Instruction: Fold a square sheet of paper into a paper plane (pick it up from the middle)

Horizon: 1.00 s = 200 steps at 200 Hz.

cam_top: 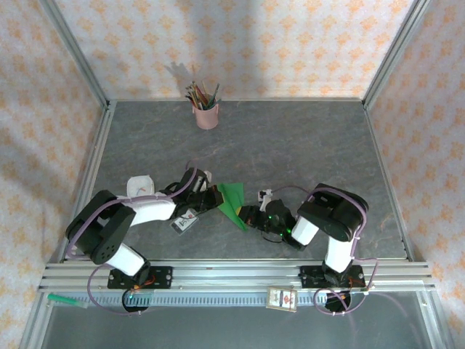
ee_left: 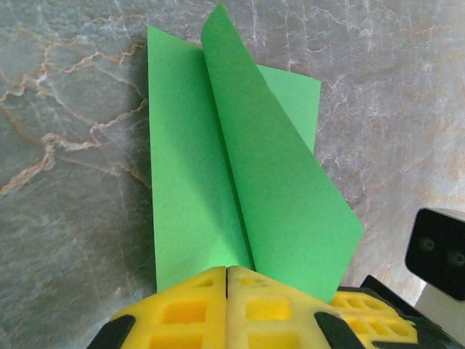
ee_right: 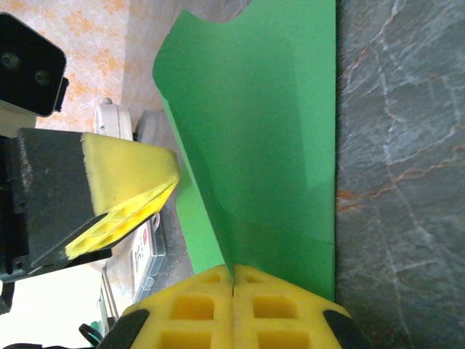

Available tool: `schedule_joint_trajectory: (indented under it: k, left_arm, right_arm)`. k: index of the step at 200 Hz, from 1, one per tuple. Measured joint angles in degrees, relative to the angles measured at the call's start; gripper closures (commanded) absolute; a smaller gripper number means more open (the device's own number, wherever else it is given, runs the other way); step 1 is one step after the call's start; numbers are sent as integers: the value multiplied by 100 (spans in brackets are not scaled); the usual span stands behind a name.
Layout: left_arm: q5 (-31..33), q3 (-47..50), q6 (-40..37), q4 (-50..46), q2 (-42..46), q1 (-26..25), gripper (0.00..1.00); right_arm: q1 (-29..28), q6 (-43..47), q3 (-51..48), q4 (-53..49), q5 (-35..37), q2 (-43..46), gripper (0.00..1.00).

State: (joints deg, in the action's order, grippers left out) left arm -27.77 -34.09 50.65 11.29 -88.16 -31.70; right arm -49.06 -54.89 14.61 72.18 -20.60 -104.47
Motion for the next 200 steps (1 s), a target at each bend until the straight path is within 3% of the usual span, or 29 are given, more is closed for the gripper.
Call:
schedule_joint_trajectory:
  k: [69, 146, 200]
  left_arm:
    - [-28, -409, -20, 52, -546, -24, 98]
    - [-90, -531, -17, 238, -782, -133, 98]
    - [-94, -531, -17, 271, -831, -136, 97]
  right_arm:
    - [0, -85, -7, 81, 2, -39, 100]
    - [0, 11, 50, 66, 2, -48, 87]
    - [0, 238, 203, -190, 17, 4, 86]
